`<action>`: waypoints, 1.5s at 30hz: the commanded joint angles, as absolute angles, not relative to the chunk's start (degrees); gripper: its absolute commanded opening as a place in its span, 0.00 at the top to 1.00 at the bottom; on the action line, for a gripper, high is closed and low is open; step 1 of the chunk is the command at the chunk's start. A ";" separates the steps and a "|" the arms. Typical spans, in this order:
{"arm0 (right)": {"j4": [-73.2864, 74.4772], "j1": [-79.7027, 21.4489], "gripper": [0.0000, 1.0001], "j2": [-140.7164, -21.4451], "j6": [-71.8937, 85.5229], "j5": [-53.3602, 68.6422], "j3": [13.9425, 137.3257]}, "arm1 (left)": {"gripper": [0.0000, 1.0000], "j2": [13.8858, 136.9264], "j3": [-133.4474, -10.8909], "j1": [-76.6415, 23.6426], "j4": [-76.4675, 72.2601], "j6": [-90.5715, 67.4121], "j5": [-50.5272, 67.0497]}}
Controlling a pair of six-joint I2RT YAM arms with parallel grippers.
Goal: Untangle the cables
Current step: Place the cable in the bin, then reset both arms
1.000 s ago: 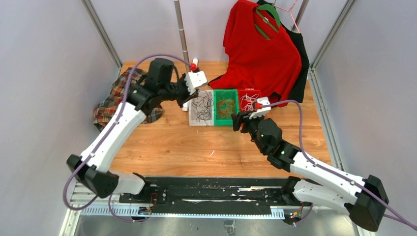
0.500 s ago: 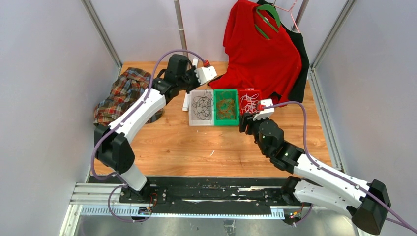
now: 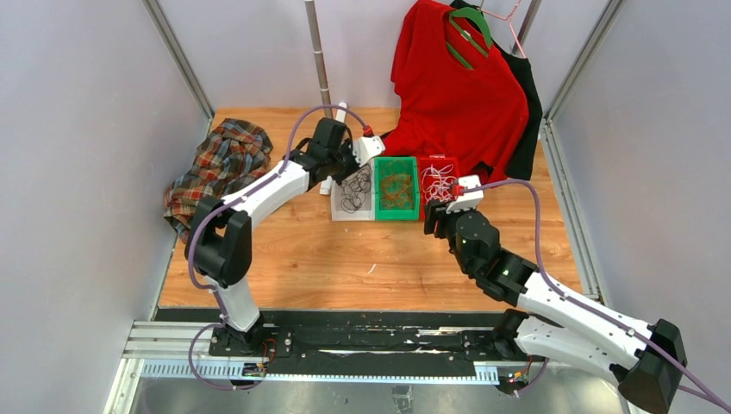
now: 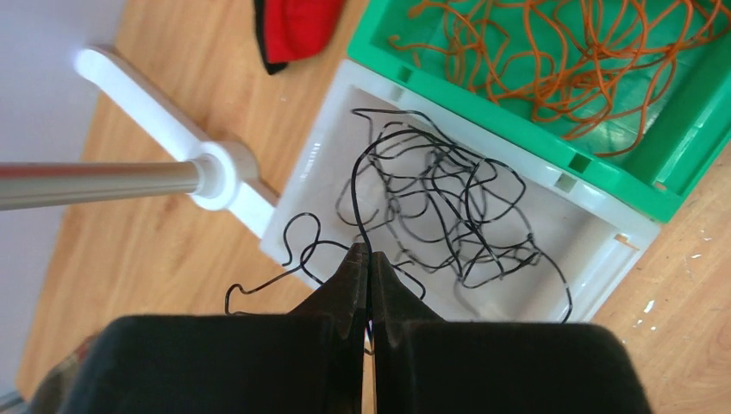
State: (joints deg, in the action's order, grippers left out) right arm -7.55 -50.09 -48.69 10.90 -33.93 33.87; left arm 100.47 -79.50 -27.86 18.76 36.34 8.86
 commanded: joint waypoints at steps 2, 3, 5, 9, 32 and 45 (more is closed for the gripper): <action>-5.41 -49.31 0.41 -45.88 11.07 -36.71 32.87 | 0.99 103.33 -77.43 -28.91 12.49 30.79 8.37; -5.17 -49.34 0.41 -45.60 11.05 -36.82 32.87 | 0.99 103.97 -77.29 -28.92 12.02 30.12 8.00; -4.74 -49.33 0.41 -45.21 11.07 -36.85 32.79 | 0.99 105.24 -77.33 -28.92 11.11 27.82 7.63; -4.03 -49.23 0.41 -45.32 11.18 -36.52 32.78 | 1.00 107.09 -76.74 -28.94 10.11 24.21 8.96; -1.30 -49.17 0.28 -50.29 11.57 -36.05 39.83 | 0.02 95.59 -92.26 -26.24 40.34 15.36 9.18; 1.89 -45.91 0.28 -52.97 12.29 -35.31 42.15 | 0.02 80.67 -93.14 -22.62 46.21 15.18 1.84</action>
State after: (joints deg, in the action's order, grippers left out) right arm -1.04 -48.58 -52.07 11.11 -35.97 39.29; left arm 86.02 -95.72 -25.10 46.85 14.55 4.23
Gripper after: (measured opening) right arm 0.721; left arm 0.977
